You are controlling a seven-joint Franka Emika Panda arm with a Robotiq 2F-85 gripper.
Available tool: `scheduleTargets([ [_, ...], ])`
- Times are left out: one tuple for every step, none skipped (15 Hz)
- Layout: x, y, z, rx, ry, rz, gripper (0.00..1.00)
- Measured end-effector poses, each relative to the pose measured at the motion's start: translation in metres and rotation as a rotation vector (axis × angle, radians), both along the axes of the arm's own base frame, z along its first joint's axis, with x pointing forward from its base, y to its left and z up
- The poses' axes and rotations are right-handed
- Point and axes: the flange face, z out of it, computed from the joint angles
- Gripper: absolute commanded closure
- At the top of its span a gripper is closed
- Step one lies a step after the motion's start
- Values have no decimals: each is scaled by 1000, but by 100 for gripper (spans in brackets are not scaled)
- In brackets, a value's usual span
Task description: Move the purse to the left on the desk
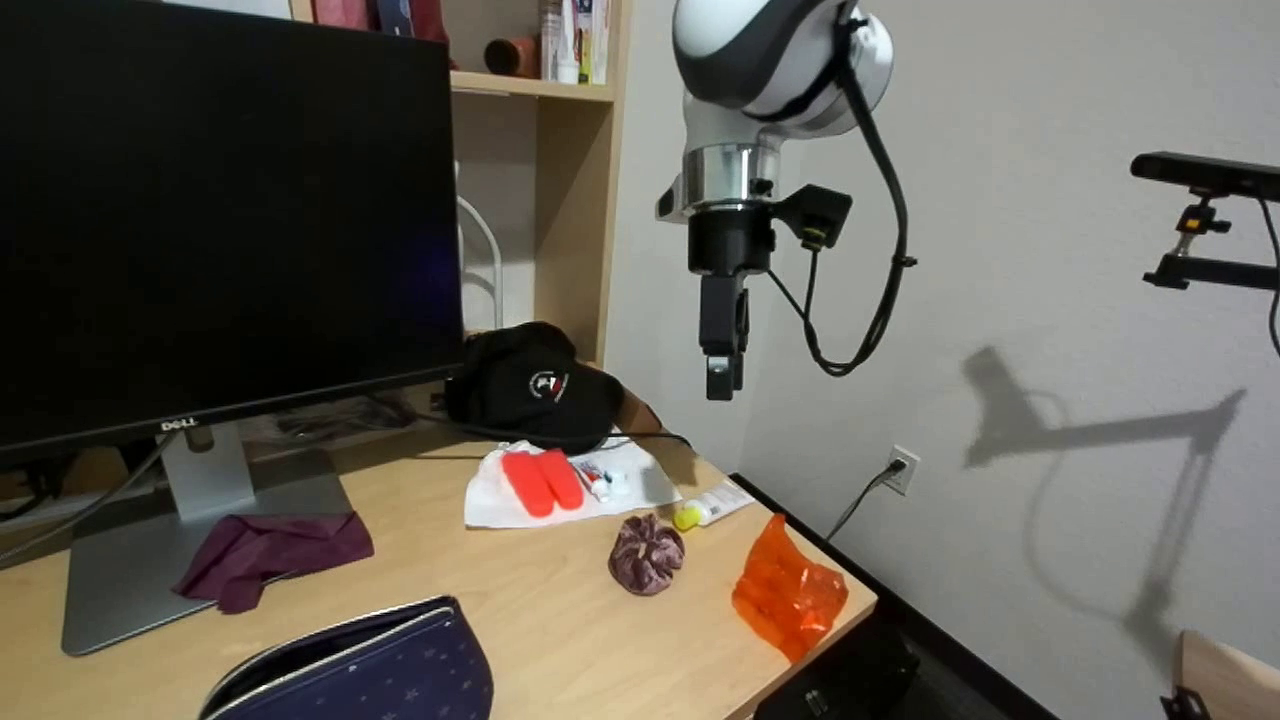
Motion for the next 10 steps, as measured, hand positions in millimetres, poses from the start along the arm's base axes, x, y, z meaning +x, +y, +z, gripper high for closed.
scheduleTargets([
  [-7,-6,8,-18,-38,-32,0],
  [-15,-11,17,-39,-79,-64,0],
  [-22,-12,25,-65,-116,-83,0],
  [-29,-11,34,-92,-152,-106,0],
  [-36,-8,42,-119,-183,-123,0],
  [-42,-5,48,-143,-207,-141,0],
  [-48,0,53,-174,-232,-171,0],
  [-52,3,56,-180,-239,-175,0],
  [-52,5,57,-180,-240,-172,0],
  [-51,4,56,-180,-238,-172,0],
])
